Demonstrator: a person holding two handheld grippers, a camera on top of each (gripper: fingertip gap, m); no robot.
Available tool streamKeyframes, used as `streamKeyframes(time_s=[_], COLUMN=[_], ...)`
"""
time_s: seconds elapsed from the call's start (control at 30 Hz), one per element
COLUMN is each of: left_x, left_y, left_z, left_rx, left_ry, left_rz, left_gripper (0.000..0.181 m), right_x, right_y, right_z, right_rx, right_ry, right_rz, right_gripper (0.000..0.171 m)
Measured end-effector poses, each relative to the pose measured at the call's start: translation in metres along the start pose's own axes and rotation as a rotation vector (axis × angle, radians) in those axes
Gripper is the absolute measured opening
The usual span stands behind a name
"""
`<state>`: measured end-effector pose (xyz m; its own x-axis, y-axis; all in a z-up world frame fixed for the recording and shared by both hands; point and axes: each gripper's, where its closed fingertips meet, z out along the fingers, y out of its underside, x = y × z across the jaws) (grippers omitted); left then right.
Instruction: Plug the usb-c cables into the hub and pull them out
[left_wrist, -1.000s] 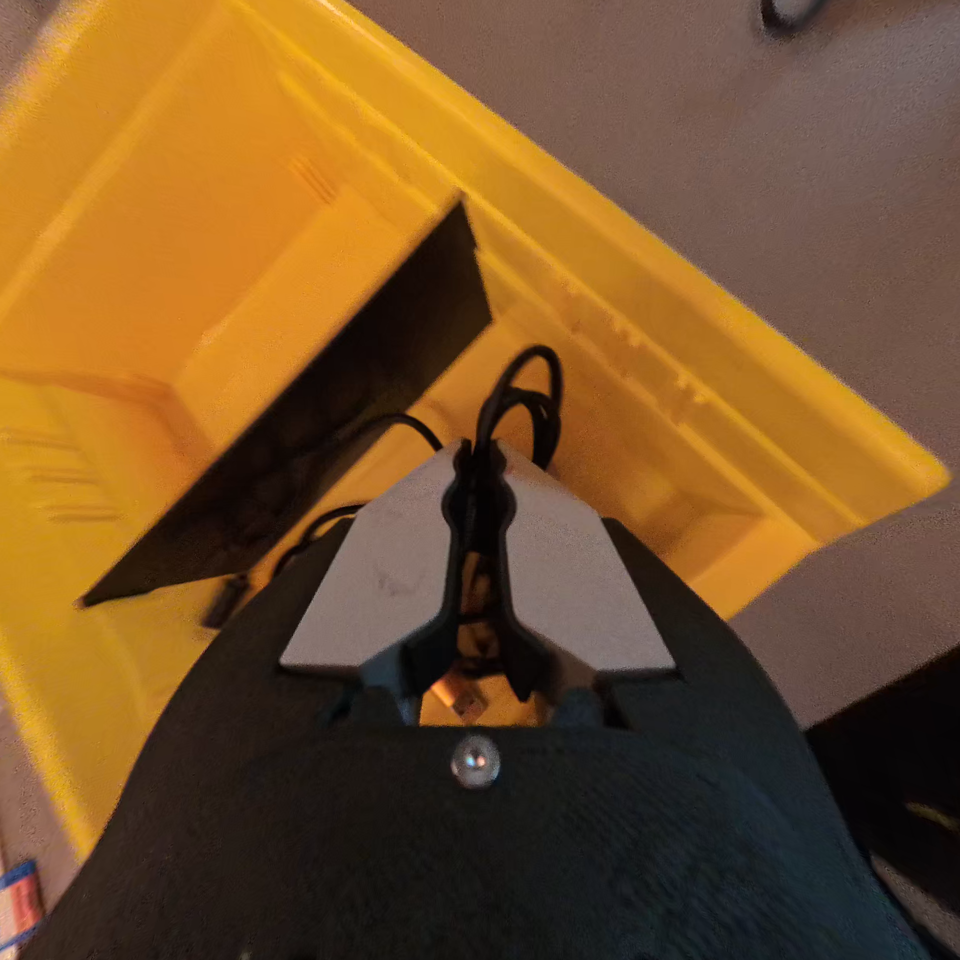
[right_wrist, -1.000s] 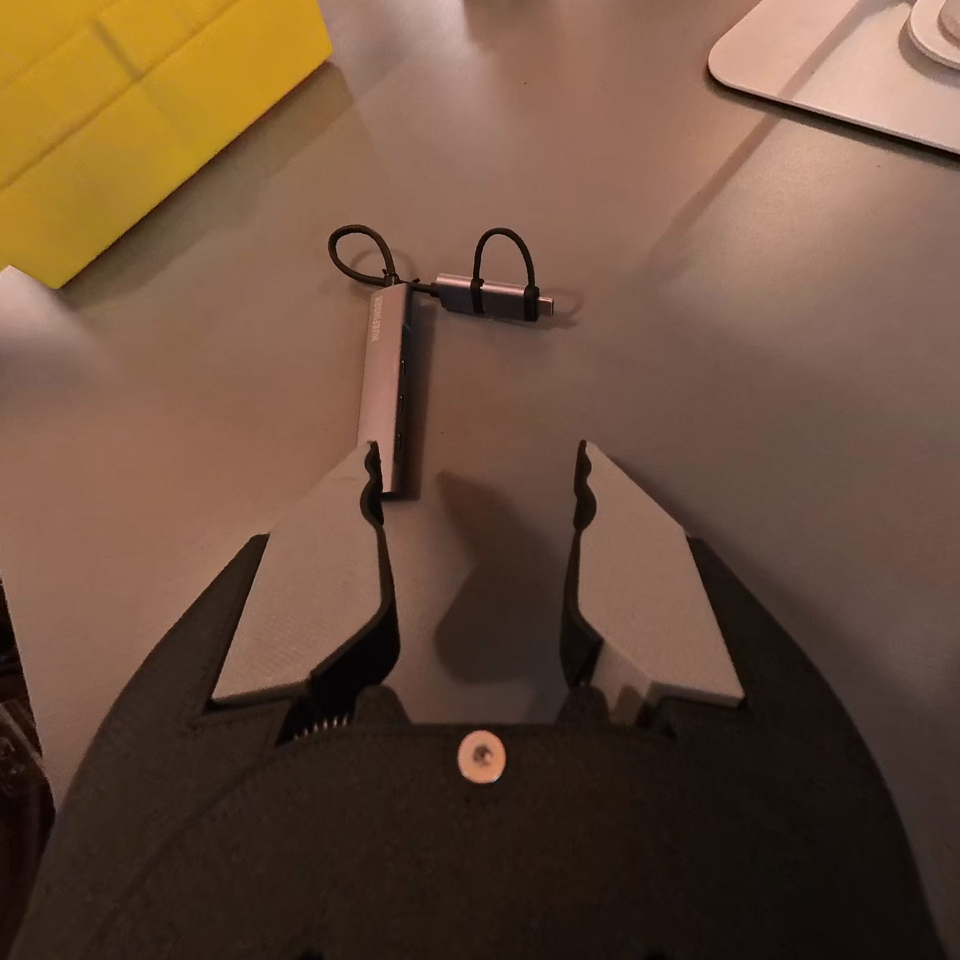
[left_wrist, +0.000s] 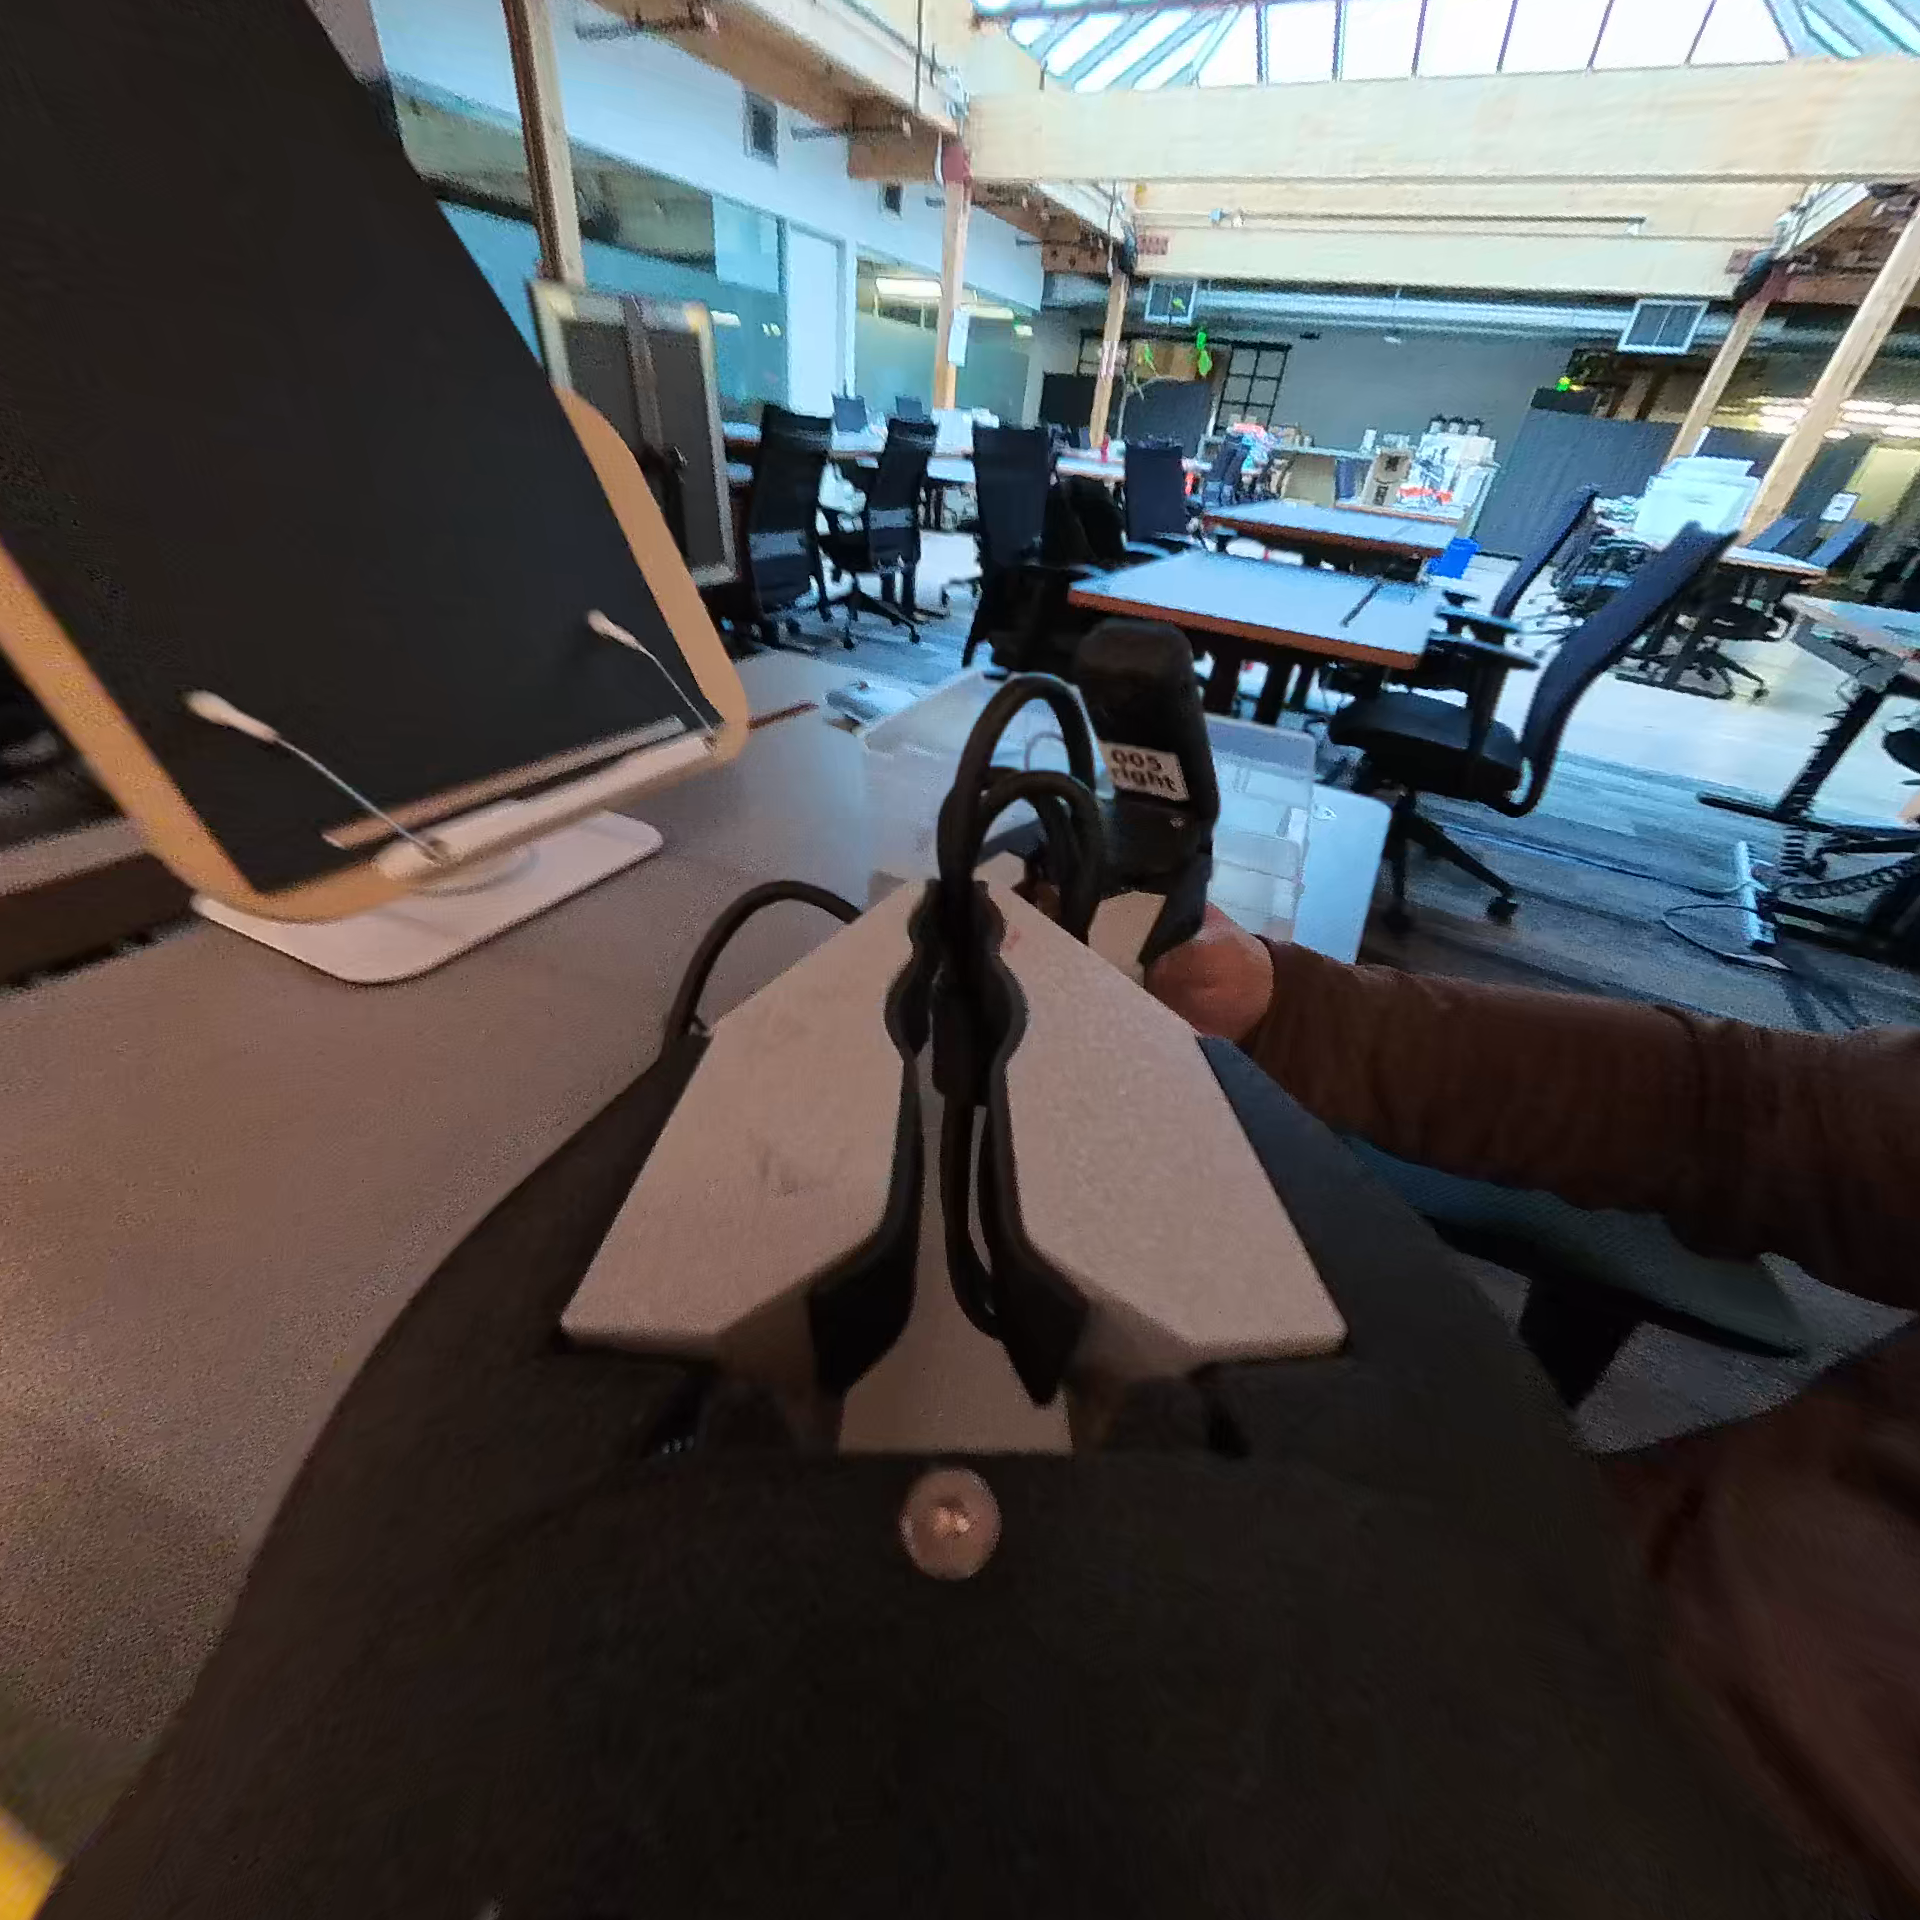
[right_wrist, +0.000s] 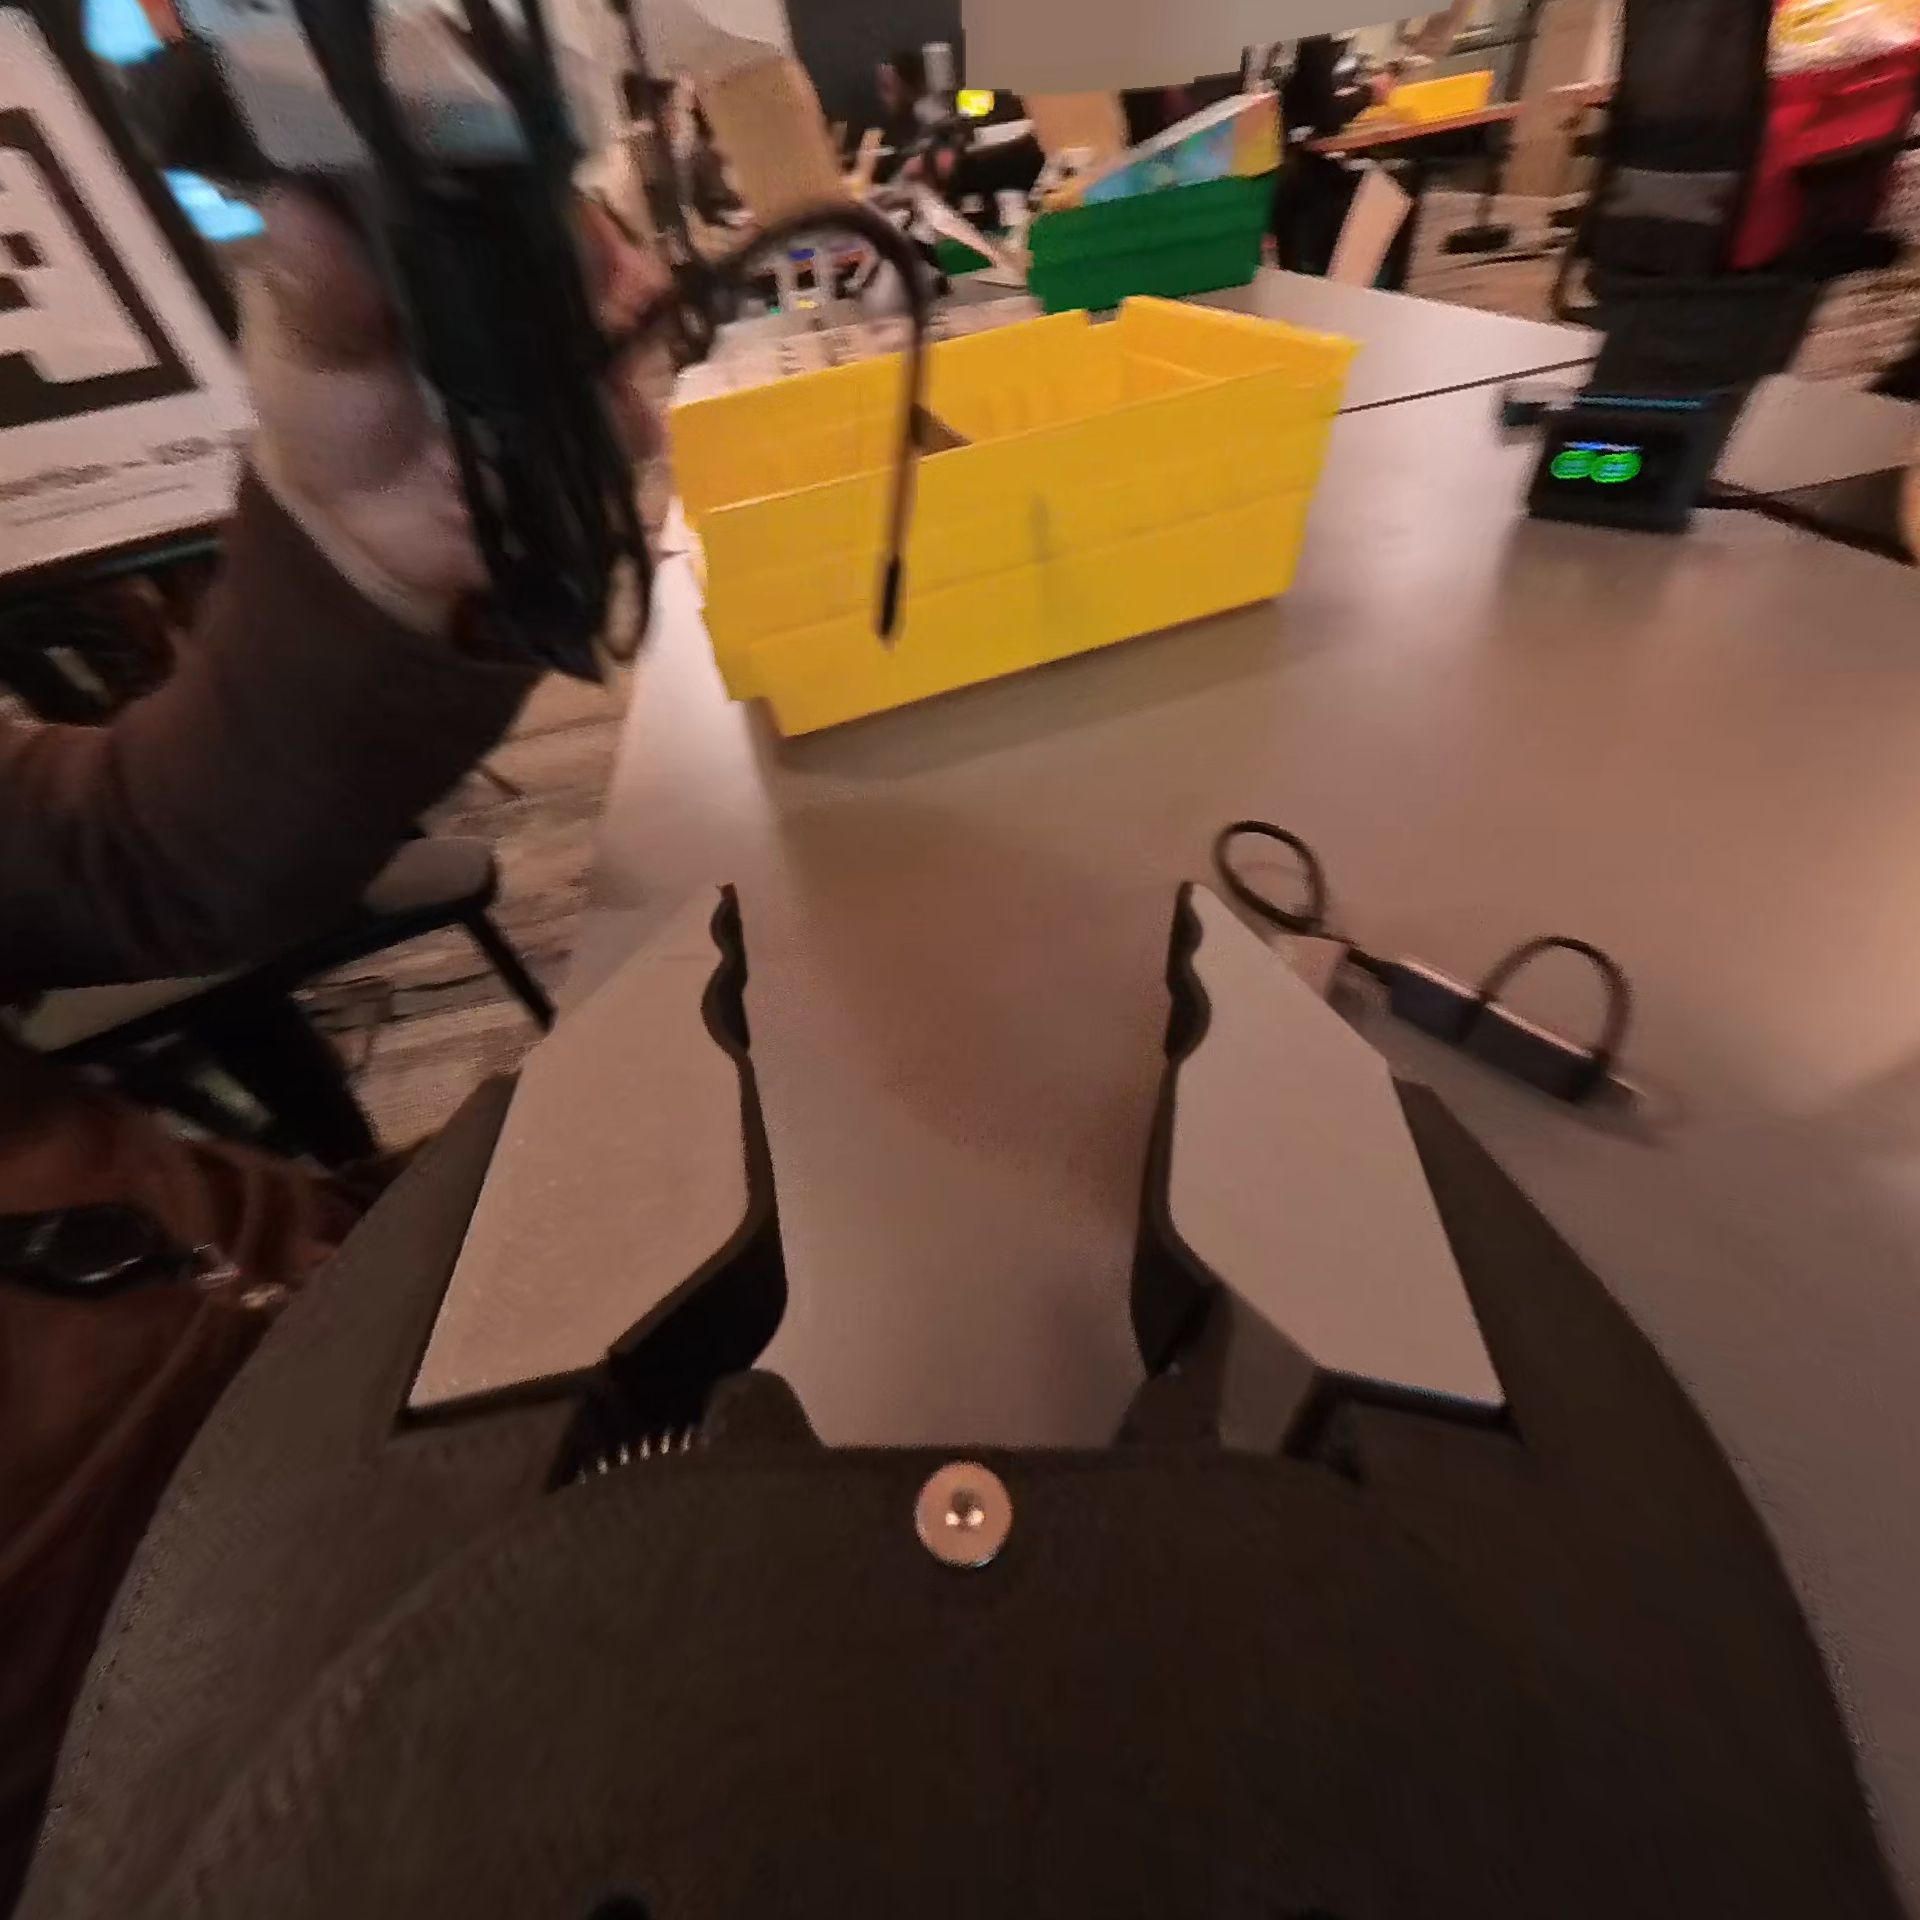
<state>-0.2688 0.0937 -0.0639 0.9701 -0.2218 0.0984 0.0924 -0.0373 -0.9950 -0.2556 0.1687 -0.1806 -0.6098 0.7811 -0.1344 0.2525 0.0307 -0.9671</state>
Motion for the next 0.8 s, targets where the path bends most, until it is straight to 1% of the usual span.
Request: streamKeyframes(time_s=[0.1,0.2,0.3,0.33,0.37,0.4,0.47,0.53,0.6,0.7,0.8], left_x=[0.007,0.008,0.011,0.013,0.017,0.021,0.022,0.022,0.021,0.016,0.007], left_y=[0.036,0.064,0.081,0.084,0.085,0.085,0.085,0.081,0.069,0.051,0.037], left_z=[0.035,0.057,0.070,0.073,0.076,0.079,0.081,0.078,0.069,0.049,0.030], left_rx=[-0.098,-0.169,-0.199,-0.204,-0.198,-0.194,-0.192,-0.188,-0.168,-0.153,-0.116], left_ry=[0.011,-0.006,-0.005,0.005,0.020,0.032,0.022,0.019,0.040,0.060,0.031], left_rz=[-0.027,-0.026,-0.090,-0.124,-0.156,-0.173,-0.164,-0.146,-0.148,-0.147,-0.116], left_gripper=[0.002,0.002,0.002,0.003,0.003,0.004,0.005,0.009,0.020,0.029,0.031], right_x=[-0.024,-0.046,-0.056,-0.055,-0.055,-0.055,-0.053,-0.046,-0.033,-0.001,0.016], right_y=[-0.001,-0.001,0.005,0.009,0.014,0.018,0.020,0.018,0.013,-0.003,-0.025], right_z=[0.009,0.011,0.012,0.014,0.014,0.014,0.013,0.011,0.006,-0.011,-0.032], right_rx=[-0.001,-0.003,-0.041,-0.070,-0.101,-0.124,-0.137,-0.134,-0.115,-0.058,-0.001], right_ry=[-0.123,-0.235,-0.285,-0.276,-0.271,-0.270,-0.252,-0.201,-0.110,0.127,0.320], right_rz=[0.012,0.014,0.007,-0.001,-0.016,-0.025,-0.040,-0.066,-0.101,-0.182,-0.241], right_gripper=[0.086,0.084,0.064,0.053,0.036,0.030,0.028,0.028,0.028,0.027,0.027])
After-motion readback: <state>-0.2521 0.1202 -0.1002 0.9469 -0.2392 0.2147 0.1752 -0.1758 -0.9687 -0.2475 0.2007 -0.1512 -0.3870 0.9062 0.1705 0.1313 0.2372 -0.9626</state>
